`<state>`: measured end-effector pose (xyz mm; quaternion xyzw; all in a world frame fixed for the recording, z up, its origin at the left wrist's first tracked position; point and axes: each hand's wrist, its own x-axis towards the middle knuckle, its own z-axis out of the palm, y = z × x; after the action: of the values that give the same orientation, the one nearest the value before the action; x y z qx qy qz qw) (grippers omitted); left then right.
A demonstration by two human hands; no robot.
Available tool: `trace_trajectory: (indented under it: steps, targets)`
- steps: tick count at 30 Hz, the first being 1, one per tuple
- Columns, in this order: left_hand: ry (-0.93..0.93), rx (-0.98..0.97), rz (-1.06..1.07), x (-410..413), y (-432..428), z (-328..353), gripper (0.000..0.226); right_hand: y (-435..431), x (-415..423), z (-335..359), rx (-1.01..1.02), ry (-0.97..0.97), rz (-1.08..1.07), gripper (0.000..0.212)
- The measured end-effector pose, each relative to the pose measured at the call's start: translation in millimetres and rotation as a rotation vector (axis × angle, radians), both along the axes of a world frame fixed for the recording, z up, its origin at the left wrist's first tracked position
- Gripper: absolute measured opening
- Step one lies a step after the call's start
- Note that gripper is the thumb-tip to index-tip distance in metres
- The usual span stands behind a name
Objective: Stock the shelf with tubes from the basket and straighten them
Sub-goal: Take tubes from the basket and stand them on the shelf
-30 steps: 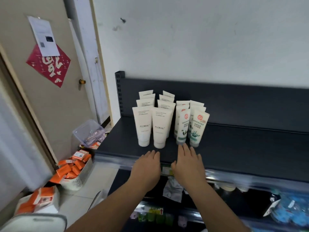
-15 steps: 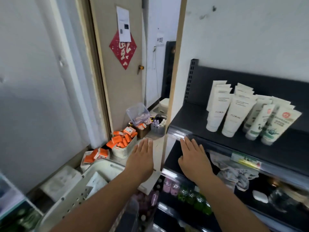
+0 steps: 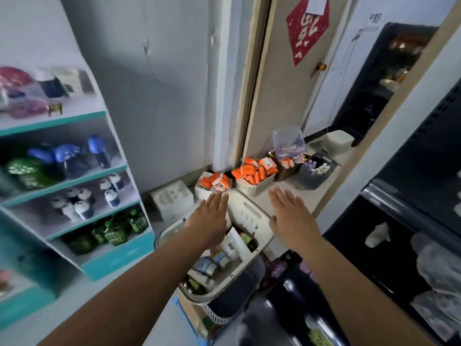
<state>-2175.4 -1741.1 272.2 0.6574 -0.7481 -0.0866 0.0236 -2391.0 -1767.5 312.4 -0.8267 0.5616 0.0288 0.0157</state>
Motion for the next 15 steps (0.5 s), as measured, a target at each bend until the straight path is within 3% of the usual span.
trace_trajectory:
  steps: [9,15]
  targets:
    - [0.051,0.224,0.17,42.6,-13.4,-76.1,0.072,-57.0,52.6,-64.4,0.155,0.017,0.207,0.066]
    - [0.141,0.429,0.331,43.3,-11.8,-137.7,0.074,-71.2,80.4,-123.1,0.397,-0.033,0.297,0.064]
